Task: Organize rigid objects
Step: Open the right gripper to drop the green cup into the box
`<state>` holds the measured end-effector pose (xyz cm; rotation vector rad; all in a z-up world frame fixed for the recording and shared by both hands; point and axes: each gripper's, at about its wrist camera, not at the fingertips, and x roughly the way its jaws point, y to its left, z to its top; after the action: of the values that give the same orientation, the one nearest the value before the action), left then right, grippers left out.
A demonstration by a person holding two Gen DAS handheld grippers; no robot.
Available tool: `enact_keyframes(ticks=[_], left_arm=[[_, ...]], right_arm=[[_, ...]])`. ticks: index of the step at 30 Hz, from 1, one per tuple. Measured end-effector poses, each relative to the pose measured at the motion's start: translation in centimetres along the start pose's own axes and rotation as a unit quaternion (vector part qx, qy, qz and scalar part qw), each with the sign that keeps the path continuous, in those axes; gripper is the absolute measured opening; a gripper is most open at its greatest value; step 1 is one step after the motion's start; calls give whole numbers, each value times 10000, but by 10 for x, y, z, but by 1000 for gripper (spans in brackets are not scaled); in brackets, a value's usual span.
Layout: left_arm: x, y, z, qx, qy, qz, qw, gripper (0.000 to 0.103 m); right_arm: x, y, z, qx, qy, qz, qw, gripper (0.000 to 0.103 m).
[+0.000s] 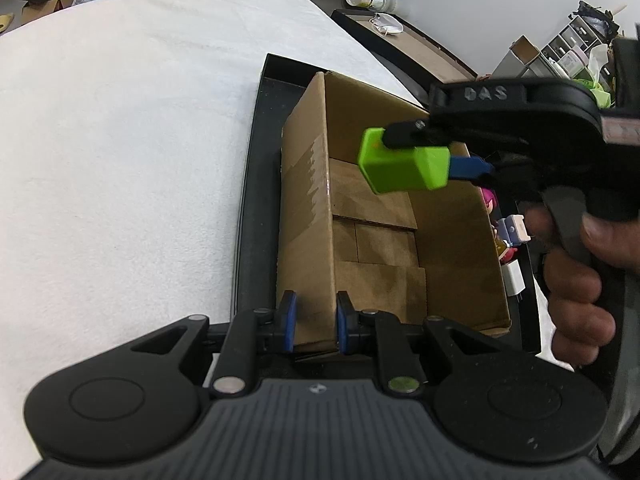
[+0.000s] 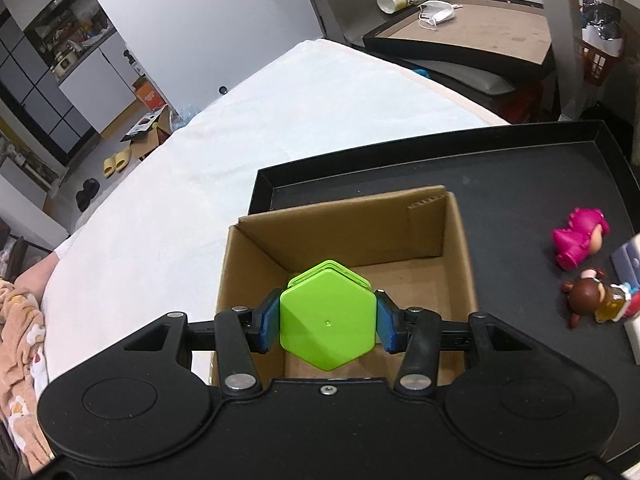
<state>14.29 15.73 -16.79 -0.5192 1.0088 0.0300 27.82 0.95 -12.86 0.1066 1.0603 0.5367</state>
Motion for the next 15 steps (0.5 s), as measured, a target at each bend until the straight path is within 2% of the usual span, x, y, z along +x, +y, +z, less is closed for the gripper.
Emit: enact_keyframes(ticks=[9,15], left_arm=[[0,0,0,-22,-15,-24,10000,19],[0,0,0,-10,-7,-1,10000,19]], right_arm=[[17,15,10,-268,68,-204,9994,48],[5,9,10,-431,22,-293,9986,53]])
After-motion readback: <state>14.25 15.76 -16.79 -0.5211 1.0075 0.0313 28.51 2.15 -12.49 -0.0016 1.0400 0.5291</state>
